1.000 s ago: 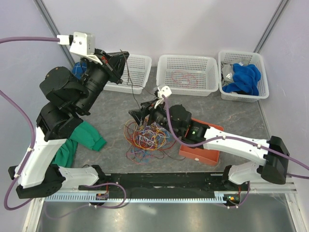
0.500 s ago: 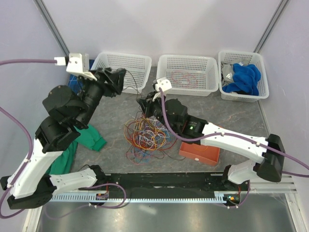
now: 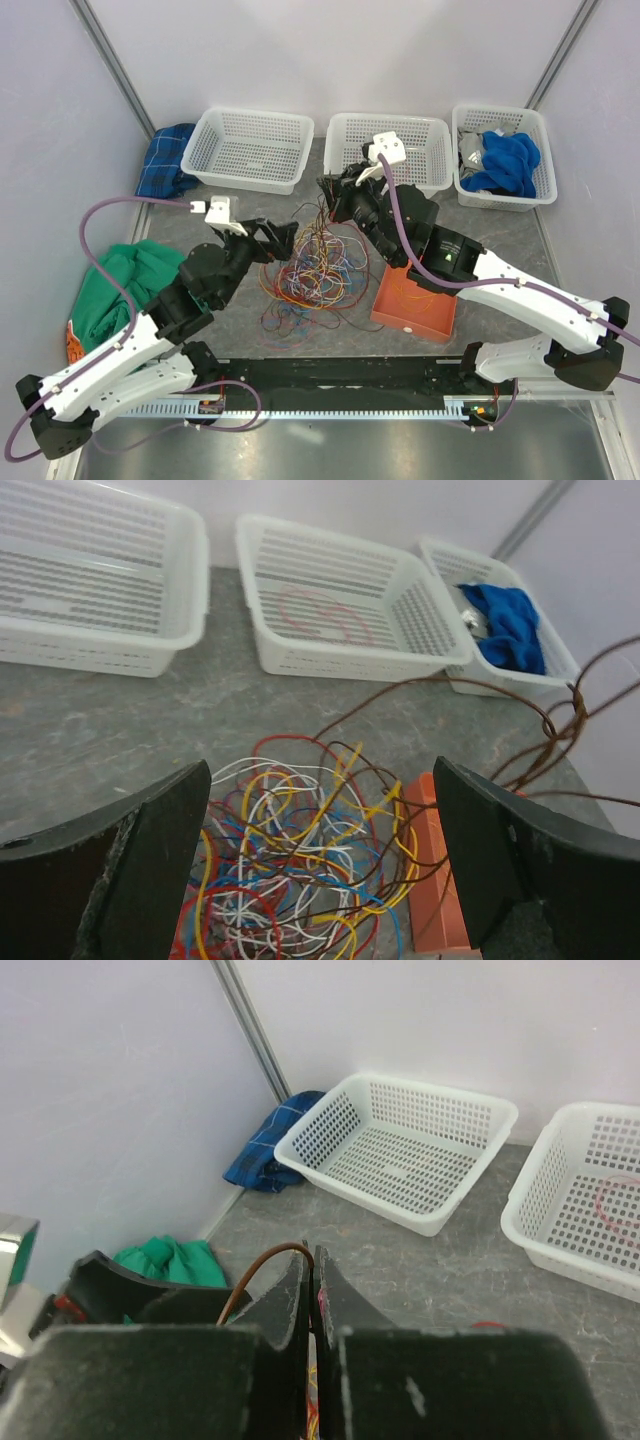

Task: Untangle the cables

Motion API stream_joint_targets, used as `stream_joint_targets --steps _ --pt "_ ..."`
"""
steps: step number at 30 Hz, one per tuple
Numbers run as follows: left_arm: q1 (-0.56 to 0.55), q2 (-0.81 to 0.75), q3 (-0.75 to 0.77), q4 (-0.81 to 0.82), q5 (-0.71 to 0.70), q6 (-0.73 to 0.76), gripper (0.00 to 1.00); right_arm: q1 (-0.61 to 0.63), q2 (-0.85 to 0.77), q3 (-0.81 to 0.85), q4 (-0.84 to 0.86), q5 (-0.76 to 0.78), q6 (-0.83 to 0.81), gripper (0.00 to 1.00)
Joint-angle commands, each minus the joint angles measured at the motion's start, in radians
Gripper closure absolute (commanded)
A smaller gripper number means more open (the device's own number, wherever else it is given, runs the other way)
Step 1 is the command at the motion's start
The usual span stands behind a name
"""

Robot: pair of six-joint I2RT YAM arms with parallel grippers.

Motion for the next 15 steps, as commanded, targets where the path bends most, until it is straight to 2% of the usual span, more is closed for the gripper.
stream_joint_targets --steps 1,4,8,15 --pt "0.002 -0.079 -0.117 0.475 0.165 0.062 0.0 0.0 -0.024 0.054 -0.065 -0.032 0.04 1.0" --pt "0.002 -0.087 -0.167 0.603 0.216 0.105 0.0 -0.001 -0.036 0.05 -0.074 -0.061 0.06 1.0" --pt "0.002 -0.064 -0.167 0.686 0.256 0.137 0.0 -0.001 -0.049 0.036 -0.078 -0.082 0.079 1.0" --pt "0.002 0.046 -0.129 0.743 0.342 0.142 0.01 -0.001 -0.053 0.023 -0.08 -0.102 0.097 1.0"
